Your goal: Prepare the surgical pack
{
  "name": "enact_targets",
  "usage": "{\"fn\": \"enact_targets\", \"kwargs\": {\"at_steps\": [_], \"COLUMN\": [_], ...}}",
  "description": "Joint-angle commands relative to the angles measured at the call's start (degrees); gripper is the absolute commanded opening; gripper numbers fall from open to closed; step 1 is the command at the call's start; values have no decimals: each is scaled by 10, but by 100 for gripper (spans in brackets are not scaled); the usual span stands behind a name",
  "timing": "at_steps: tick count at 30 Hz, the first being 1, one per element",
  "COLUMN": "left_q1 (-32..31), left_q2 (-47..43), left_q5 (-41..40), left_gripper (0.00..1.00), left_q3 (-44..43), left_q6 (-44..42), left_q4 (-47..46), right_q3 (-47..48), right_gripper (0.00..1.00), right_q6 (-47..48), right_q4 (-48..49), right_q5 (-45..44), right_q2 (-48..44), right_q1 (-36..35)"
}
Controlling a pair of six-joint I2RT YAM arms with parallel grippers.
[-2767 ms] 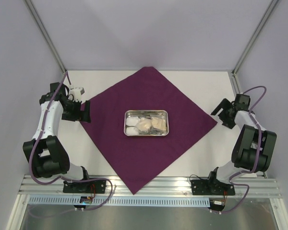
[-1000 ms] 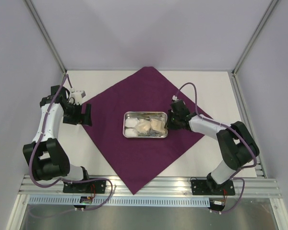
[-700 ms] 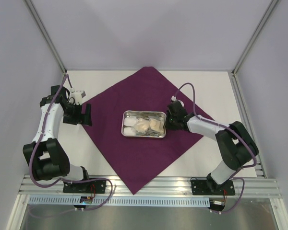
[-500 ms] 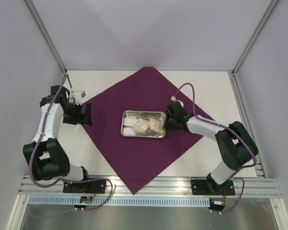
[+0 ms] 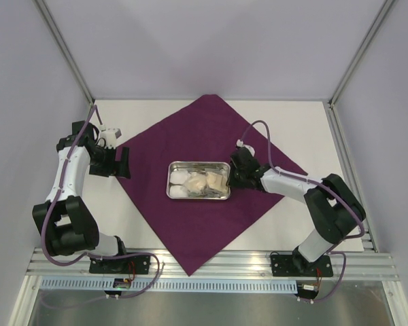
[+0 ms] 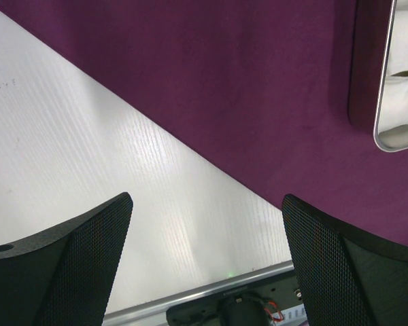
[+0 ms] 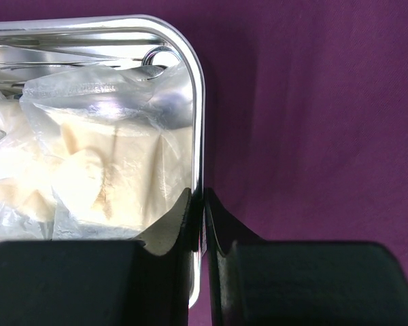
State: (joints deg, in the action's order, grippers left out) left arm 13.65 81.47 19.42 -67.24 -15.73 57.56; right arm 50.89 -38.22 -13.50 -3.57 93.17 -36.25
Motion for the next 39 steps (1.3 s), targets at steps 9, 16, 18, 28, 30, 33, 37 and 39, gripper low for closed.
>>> {"fn": "enact_targets", "kwargs": {"at_steps": [9, 16, 18, 28, 30, 33, 37, 39], "left_q1": [5, 4, 4, 5, 5, 5, 3, 5], "left_q2": [-15, -21, -24, -59, -73, -90, -105, -113], "left_q5": [11, 11, 11, 12, 11, 5, 6, 10], "left_gripper": [99, 99, 99, 99, 100, 100, 100, 100], "left_q3": [-3, -6, -7, -17, -20, -21, -19, -17], "left_q6": [0, -5, -7, -17, -19, -21, -17, -14], "left_q4": [-8, -1, 1, 42, 54, 64, 74, 77], "right_q3": [-46, -9, 34, 2, -17, -31, -35, -42], "right_gripper": [8, 72, 83, 91, 90, 88, 87, 83], "right_q6": [-45, -7, 39, 395, 399, 416, 464, 481], "right_q4": [12, -12, -66, -182, -166, -148, -131, -111], "right_q5": [-15, -4, -44, -2, 50, 66, 2, -39], "right_q2": [-56, -84, -104, -185, -171, -145, -113, -92], "right_q1": [-16, -22, -46, -428, -485, -524, -547, -547]}}
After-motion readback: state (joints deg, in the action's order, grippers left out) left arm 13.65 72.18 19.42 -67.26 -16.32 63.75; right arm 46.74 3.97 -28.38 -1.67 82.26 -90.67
